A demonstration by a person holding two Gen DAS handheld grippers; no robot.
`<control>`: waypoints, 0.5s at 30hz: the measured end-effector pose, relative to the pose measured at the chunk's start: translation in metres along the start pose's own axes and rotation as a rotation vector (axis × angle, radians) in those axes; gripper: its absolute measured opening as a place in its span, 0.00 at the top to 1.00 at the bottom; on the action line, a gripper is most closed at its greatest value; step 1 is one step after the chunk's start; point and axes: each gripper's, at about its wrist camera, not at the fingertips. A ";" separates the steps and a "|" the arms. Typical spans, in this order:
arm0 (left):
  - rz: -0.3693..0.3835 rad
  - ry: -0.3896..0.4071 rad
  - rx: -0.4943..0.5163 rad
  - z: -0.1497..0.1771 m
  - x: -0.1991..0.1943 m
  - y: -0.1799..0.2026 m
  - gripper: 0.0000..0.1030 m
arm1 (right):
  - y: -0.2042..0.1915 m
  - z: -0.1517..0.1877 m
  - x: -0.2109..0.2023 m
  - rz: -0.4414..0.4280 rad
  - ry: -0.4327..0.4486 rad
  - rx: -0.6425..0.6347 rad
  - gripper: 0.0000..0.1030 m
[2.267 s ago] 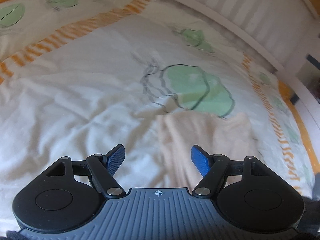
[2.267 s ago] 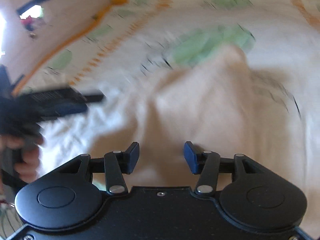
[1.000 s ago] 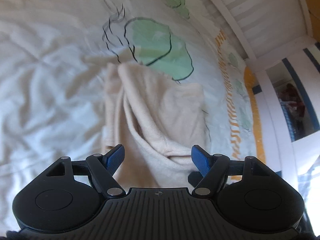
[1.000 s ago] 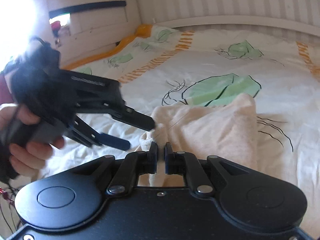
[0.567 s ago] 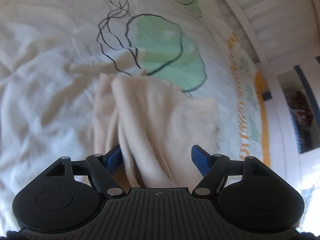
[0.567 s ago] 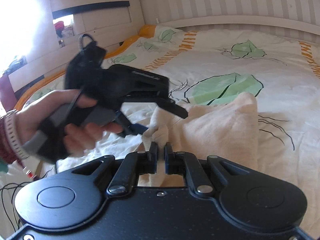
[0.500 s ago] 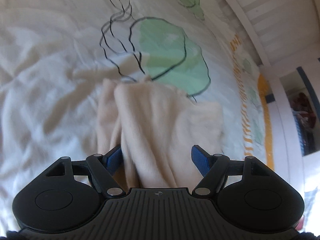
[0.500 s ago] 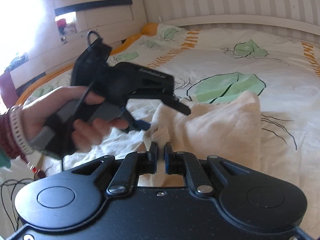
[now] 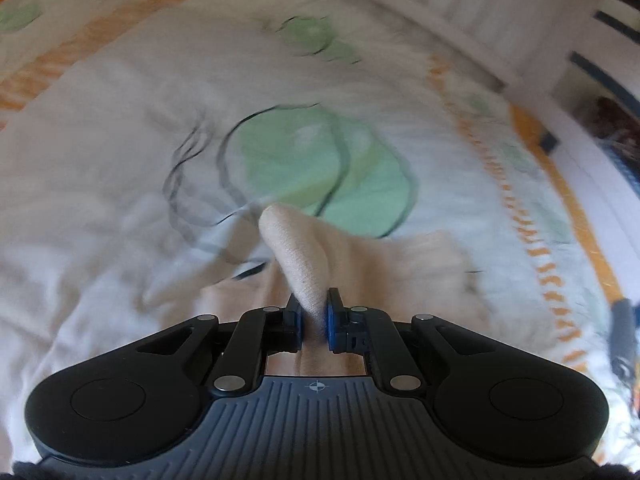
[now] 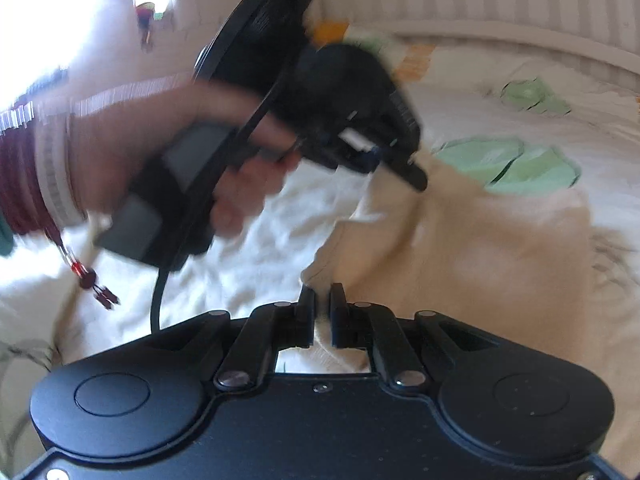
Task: Fold small clothes
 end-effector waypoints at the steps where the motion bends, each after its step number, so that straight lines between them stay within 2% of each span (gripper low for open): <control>1: -0.023 -0.021 0.006 0.004 0.009 -0.002 0.88 | -0.001 0.003 0.009 -0.013 -0.036 -0.004 0.77; 2: -0.055 -0.037 0.018 0.009 0.015 -0.004 0.83 | -0.002 0.007 0.013 -0.021 -0.054 -0.008 0.75; 4: -0.073 -0.018 0.015 0.013 0.013 -0.009 0.73 | -0.004 0.008 0.006 -0.046 -0.048 -0.025 0.72; 5: -0.077 -0.004 -0.005 0.013 0.008 -0.013 0.73 | -0.003 0.007 -0.002 -0.063 -0.038 -0.025 0.61; 6: -0.087 0.006 -0.027 0.013 0.002 -0.017 0.73 | -0.001 0.006 -0.013 -0.081 -0.018 -0.015 0.44; 8: -0.126 0.040 -0.061 0.011 -0.016 -0.022 0.73 | 0.008 0.003 -0.035 -0.084 0.034 0.005 0.25; 9: -0.130 0.074 -0.074 0.012 -0.029 -0.023 0.72 | 0.014 0.000 -0.046 -0.073 0.067 0.008 0.23; 10: -0.122 0.107 -0.083 0.014 -0.041 -0.024 0.67 | 0.021 -0.002 -0.056 -0.057 0.093 0.006 0.21; 11: -0.113 0.132 -0.088 0.015 -0.050 -0.024 0.54 | 0.028 -0.004 -0.063 -0.033 0.107 0.006 0.15; 12: -0.104 0.157 -0.089 0.018 -0.060 -0.022 0.48 | 0.037 -0.008 -0.068 -0.002 0.120 0.012 0.05; 13: -0.101 0.174 -0.090 0.023 -0.069 -0.019 0.41 | 0.046 -0.011 -0.071 0.020 0.131 0.021 0.01; 15: -0.088 0.192 -0.078 0.034 -0.080 -0.011 0.41 | 0.070 -0.017 -0.073 0.060 0.139 0.054 0.00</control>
Point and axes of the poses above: each gripper's, at about its wrist camera, not at the fingertips, and x roughly the way its jaws point, y to its right, z to its underside, and after that the axes turned 11 degrees about -z, right-handed
